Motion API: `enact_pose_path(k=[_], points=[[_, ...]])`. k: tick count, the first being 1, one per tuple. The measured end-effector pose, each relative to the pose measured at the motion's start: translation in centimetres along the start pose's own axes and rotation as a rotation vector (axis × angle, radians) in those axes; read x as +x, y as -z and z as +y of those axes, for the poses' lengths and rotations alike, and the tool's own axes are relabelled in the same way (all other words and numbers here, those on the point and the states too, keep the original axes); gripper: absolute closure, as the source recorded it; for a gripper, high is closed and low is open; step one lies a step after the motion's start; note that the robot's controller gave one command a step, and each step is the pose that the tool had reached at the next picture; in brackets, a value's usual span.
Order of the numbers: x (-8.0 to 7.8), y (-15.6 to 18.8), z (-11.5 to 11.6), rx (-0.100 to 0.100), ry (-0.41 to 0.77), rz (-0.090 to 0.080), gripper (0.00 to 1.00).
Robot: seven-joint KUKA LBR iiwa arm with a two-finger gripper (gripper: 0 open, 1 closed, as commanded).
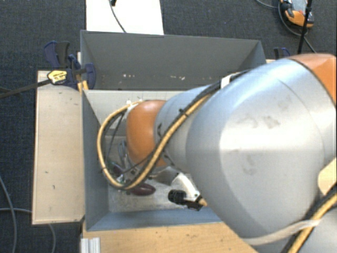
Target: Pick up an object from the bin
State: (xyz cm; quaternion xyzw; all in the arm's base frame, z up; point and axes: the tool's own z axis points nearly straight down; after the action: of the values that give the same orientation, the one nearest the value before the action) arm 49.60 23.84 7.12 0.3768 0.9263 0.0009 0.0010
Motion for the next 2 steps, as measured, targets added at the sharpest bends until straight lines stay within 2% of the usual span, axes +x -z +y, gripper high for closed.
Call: enact_pose_path(k=[1, 2], points=[[-0.1, 5.2, -0.2, 0.008, -0.020, 0.003, 1.00], [-1.0, 11.8, -0.4, 0.005, 0.005, 0.002, 1.00]])
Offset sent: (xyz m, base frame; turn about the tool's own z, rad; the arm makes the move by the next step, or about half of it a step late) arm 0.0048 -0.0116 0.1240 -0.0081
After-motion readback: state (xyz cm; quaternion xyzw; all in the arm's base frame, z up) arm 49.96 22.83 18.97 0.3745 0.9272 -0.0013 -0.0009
